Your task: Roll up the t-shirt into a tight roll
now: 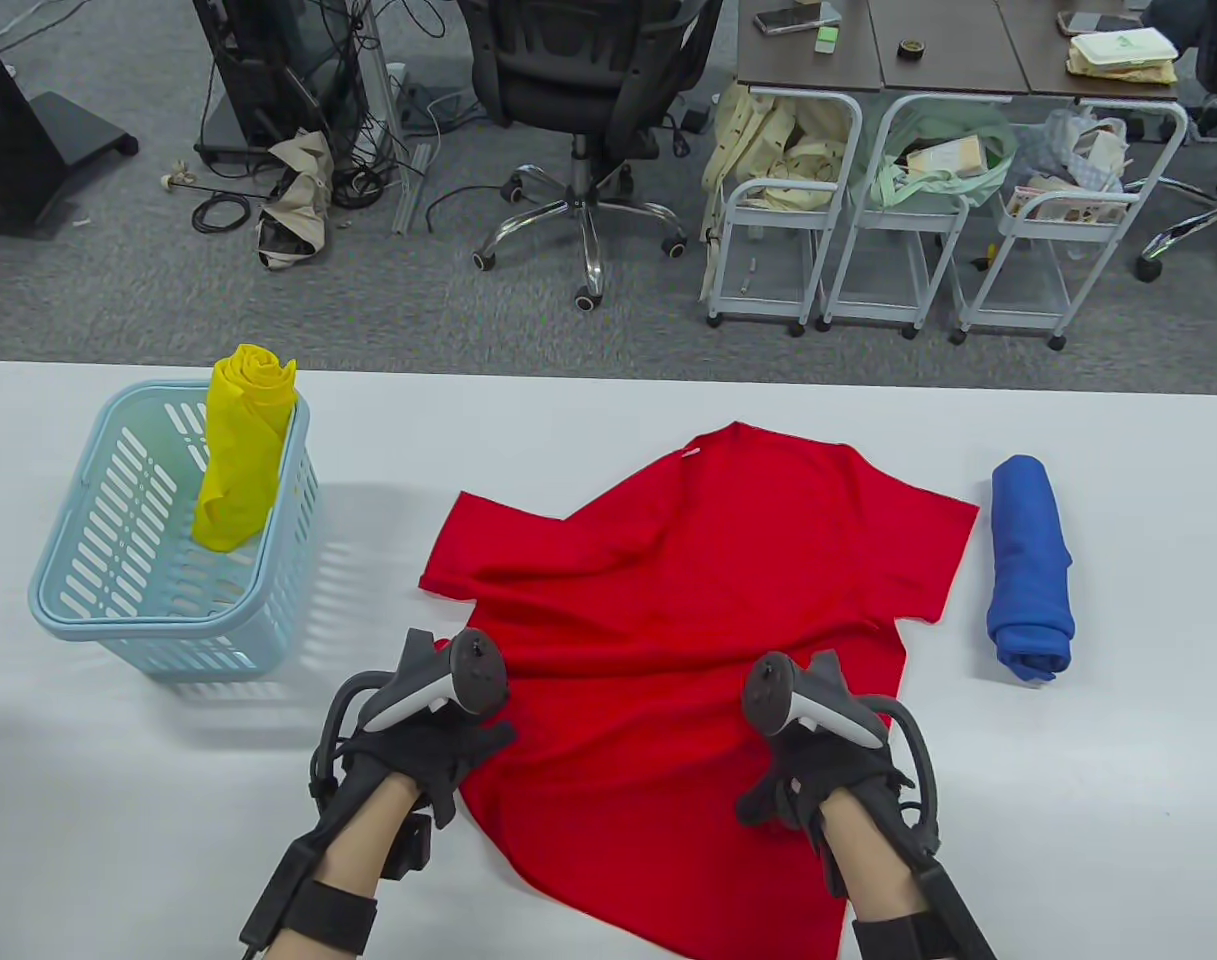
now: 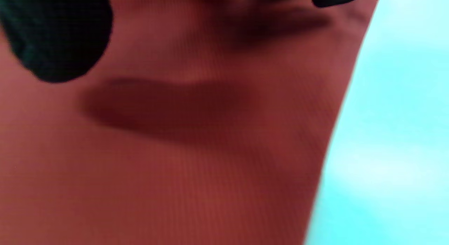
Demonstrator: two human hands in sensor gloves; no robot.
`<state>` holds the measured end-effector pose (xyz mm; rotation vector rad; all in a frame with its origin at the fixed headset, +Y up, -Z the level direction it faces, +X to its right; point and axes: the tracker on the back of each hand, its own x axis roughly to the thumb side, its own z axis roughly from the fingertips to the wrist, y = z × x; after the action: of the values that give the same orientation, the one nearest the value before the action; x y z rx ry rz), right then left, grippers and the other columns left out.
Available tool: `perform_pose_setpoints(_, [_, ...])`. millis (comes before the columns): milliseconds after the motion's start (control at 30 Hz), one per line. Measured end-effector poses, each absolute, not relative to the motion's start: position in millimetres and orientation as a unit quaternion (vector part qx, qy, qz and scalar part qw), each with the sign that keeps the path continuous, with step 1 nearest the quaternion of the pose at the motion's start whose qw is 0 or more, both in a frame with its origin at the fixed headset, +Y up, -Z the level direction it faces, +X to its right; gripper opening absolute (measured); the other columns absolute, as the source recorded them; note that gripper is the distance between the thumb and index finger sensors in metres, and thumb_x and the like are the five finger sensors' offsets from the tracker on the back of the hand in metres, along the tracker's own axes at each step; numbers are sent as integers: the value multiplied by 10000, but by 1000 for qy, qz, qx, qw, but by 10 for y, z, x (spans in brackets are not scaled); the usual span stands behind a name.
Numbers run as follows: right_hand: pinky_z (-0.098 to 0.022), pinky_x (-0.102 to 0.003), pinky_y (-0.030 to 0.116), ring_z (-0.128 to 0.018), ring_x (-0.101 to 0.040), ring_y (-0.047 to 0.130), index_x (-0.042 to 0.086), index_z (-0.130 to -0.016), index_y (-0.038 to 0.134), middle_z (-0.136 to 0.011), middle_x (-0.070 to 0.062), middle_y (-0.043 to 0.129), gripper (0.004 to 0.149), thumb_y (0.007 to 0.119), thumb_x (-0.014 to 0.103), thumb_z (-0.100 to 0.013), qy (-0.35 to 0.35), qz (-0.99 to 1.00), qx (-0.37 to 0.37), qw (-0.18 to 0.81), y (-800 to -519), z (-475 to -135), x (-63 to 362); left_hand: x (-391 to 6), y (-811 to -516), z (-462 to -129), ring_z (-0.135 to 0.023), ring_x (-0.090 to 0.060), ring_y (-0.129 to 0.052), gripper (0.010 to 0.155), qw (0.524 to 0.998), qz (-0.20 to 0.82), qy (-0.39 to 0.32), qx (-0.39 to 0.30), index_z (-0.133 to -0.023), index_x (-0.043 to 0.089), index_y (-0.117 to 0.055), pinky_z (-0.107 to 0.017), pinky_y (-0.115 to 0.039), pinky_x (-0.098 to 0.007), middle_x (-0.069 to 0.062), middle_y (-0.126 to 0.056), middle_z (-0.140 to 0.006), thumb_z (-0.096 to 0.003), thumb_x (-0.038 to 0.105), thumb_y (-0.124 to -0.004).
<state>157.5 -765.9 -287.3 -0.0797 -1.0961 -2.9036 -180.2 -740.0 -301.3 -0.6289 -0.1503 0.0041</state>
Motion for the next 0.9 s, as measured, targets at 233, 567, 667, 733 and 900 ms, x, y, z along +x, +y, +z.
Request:
perform_pose_setpoints(233, [-749,-634,273,-1075,-422,48,315,-1108,156,-1149,-81,32,1100,958,442,-365,-345,-935,-57,-58,-7687,-2798,2170,-1810,-7150,-2973,-1076,-393,-640,597,977,-62,-36,-201,-1120,350,-626,-778,-537,-605,-107,-621,-1200,-568,571,-572])
perform_pose_setpoints(567, [-744,-623,332,-1096,-420,151,291,-1119,225,-1167,-94,117,1026,924,474,-390,-326,-945,-1,-41,-7654,-2804,2289,-1193,-7580,-2813,-1151,-388,-444,779,943,-122,-167,-260,-1180,358,-333,-797,-480,-620,-106,-276,-1283,-525,586,-687])
perform_pose_setpoints(667, [-748,-615,314,-1093,-387,115,291,-1118,228,-1163,-85,103,1003,920,437,-407,-325,-942,5,-83,-7675,-2833,2408,-1444,-7496,-2872,-1152,-449,-209,862,929,-122,-135,-321,-1179,402,-253,-800,-373,-661,-115,-110,-1270,-502,567,-760])
perform_pose_setpoints(733, [-751,-607,289,-1093,-375,100,288,-1119,231,-1163,-80,98,999,923,420,-412,-326,-941,8,-96,-7685,-2843,2461,-1627,-7403,-2917,-1158,-455,-287,883,931,-193,-92,-297,-1178,403,-368,-791,-411,-671,-110,-220,-1288,-449,591,-829])
perform_pose_setpoints(900, [-750,-613,294,-1092,-388,108,278,-1121,237,-1164,-91,103,994,922,416,-413,-323,-942,11,-93,-7678,-2856,2475,-1755,-7308,-2943,-1160,-455,-359,893,937,-51,-135,-319,-1180,364,-426,-786,-440,-670,-139,-289,-1291,-432,609,-847])
